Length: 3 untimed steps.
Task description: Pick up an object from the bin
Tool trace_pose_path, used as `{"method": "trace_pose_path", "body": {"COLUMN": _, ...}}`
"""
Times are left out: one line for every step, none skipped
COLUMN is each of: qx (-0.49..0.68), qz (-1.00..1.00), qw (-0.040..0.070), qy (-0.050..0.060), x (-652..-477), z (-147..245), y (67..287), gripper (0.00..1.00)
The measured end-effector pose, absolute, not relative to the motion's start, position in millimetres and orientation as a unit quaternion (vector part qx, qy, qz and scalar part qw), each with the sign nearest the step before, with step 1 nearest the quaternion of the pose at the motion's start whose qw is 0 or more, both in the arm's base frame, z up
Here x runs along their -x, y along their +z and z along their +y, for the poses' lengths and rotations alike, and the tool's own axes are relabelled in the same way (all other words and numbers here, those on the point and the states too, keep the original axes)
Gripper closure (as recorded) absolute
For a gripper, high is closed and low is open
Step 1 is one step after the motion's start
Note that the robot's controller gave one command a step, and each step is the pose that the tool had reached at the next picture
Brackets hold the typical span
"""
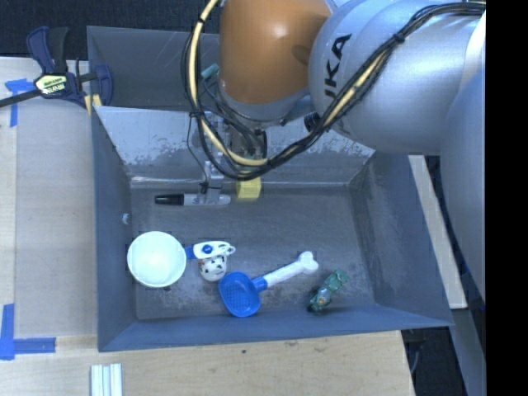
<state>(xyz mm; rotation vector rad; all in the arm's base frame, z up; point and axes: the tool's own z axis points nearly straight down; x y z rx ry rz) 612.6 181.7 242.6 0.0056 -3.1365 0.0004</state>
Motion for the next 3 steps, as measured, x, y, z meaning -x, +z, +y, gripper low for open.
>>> {"method": "trace_pose_path", "body": {"qx": 0.031, "qz": -0.999, "qw": 0.006, "qy": 0.001, "x": -576.6, "z": 185, "y": 147, "gripper": 0.00}}
{"method": "trace_pose_path", "body": {"qx": -0.006, "qz": -1.000, "qw": 0.009, "qy": 0.001, "x": -557.5, "z": 224, "y": 65, "gripper": 0.00}}
{"method": "trace_pose_path", "body": {"qx": -0.155, "qz": -0.988, "qw": 0.009, "qy": 0.000, "x": -546.9, "z": 236, "y": 70, "gripper": 0.00}}
